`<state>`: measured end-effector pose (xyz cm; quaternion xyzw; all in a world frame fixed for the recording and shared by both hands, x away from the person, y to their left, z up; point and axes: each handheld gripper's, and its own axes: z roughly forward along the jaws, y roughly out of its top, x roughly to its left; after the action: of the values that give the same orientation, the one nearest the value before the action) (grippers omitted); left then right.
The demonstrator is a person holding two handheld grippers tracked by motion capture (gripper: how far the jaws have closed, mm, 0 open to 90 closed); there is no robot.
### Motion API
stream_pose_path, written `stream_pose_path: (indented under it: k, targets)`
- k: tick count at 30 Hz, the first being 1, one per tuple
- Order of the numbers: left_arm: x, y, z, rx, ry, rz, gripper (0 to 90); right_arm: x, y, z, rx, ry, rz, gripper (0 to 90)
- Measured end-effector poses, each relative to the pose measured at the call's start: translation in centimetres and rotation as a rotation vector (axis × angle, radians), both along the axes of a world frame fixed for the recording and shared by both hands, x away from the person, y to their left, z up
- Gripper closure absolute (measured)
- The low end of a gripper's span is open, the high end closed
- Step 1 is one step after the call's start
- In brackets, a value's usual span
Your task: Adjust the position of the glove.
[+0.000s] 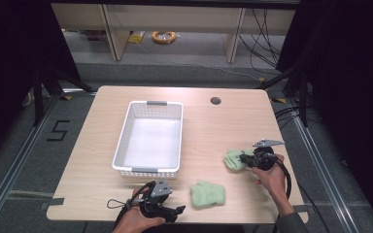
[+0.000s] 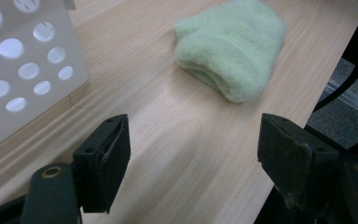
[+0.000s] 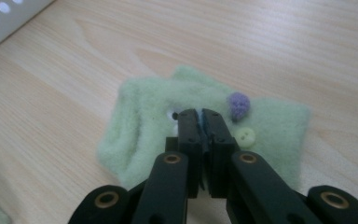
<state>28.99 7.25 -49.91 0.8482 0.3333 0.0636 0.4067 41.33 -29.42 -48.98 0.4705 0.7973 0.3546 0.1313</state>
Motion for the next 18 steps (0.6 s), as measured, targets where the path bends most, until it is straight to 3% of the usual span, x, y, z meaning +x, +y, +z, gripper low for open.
stream_pose_path:
  k: [4,5,9,11,15,16,18]
  targets:
    - [0.1,0.2,0.1,0.02,-0.018,-0.013,25.5,-0.6,0.0,1.2,0.028,-0.036,0.013,87.8]
    - [0.1,0.2,0.1,0.015,-0.017,-0.012,25.5,-0.8,0.0,1.5,0.028,-0.065,0.012,87.8]
    - [0.1,0.2,0.1,0.004,-0.006,0.004,25.4,-2.1,0.3,2.8,0.07,-0.058,0.008,87.8]
    - [0.0,0.2,0.1,-0.001,-0.004,0.006,25.4,-2.5,0.3,3.2,0.08,-0.096,0.033,87.8]
    - [0.1,0.3,0.3,-0.006,-0.015,0.005,25.4,-4.1,1.2,4.2,0.104,-0.102,0.052,87.8]
    - [0.2,0.4,0.3,0.012,-0.022,0.003,25.5,-4.4,1.4,4.4,0.101,-0.121,0.071,87.8]
    - [0.1,0.4,0.3,-0.006,-0.007,0.011,25.5,-5.3,2.2,4.6,0.12,-0.131,0.076,87.7]
